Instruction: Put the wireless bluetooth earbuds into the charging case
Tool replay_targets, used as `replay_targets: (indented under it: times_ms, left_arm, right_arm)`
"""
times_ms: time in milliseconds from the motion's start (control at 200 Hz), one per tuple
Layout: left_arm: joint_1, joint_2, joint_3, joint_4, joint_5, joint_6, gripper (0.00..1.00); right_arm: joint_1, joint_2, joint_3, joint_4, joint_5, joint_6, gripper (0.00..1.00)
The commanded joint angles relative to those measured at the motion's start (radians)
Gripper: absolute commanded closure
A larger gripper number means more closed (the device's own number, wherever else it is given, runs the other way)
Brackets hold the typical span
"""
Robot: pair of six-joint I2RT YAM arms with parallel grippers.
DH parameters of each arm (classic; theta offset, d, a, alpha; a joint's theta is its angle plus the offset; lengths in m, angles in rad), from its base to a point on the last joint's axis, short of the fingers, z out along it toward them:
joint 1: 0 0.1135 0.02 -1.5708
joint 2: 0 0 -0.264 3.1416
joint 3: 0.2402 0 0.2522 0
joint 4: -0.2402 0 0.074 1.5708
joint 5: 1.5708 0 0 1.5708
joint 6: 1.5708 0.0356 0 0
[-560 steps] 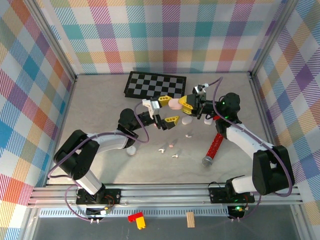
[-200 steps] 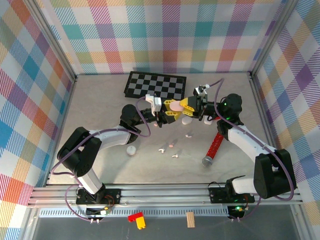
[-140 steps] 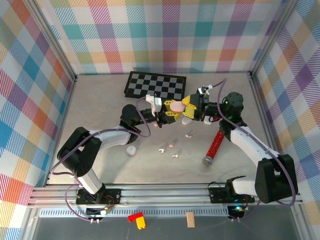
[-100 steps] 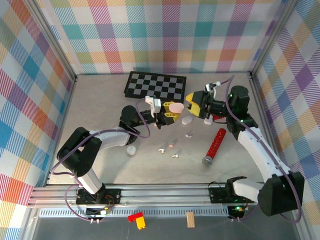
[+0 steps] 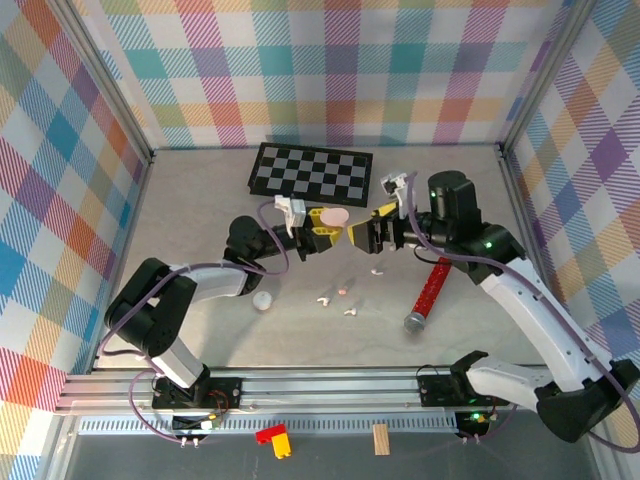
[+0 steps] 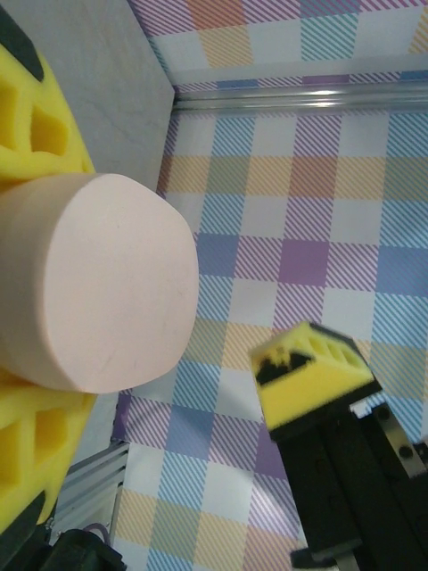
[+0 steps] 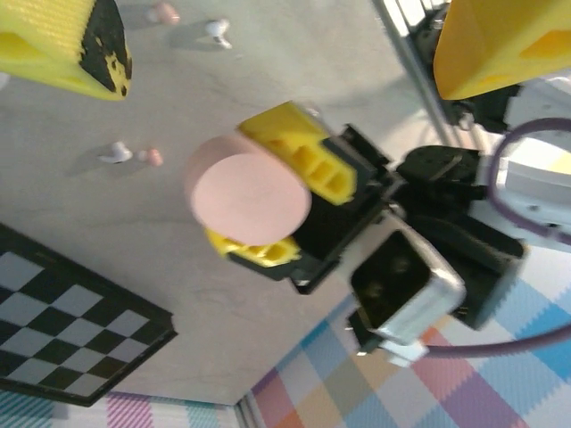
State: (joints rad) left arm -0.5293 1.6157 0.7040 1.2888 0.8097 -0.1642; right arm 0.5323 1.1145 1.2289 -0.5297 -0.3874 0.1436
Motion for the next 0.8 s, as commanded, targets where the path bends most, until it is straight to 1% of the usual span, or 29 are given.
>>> replay_targets:
  times_ms: [0, 115, 310, 540, 665, 795]
  left_arm:
    - [0.006, -0.058, -0.027, 0.040, -0.014, 0.020, 0.64]
    - [0.006, -0.072, -0.033, 0.009, -0.028, 0.029, 0.65]
    - [0.007, -0.080, -0.020, -0.050, -0.018, 0.026, 0.65]
    - [0.008, -0.076, -0.038, -0.017, -0.007, 0.028, 0.66]
    - [0.008, -0.081, -0.055, 0.009, -0.014, 0.034, 0.66]
    - [0.009, -0.102, -0.070, -0.011, -0.024, 0.072, 0.65]
  right_arm:
    - [0.021, 0.061, 0.040, -0.021, 0.067, -0.139, 0.12]
    - [0.047, 0.119, 0.057, 0.002, 0.099, -0.155, 0.12]
    - [0.048, 0.177, 0.071, 0.042, 0.113, -0.122, 0.13]
    - [0.047, 0.201, 0.087, 0.087, 0.173, -0.055, 0.14]
    - [0.044, 0.215, 0.108, 0.076, 0.223, -0.026, 0.14]
    - [0.041, 0.215, 0.113, 0.097, 0.221, 0.001, 0.14]
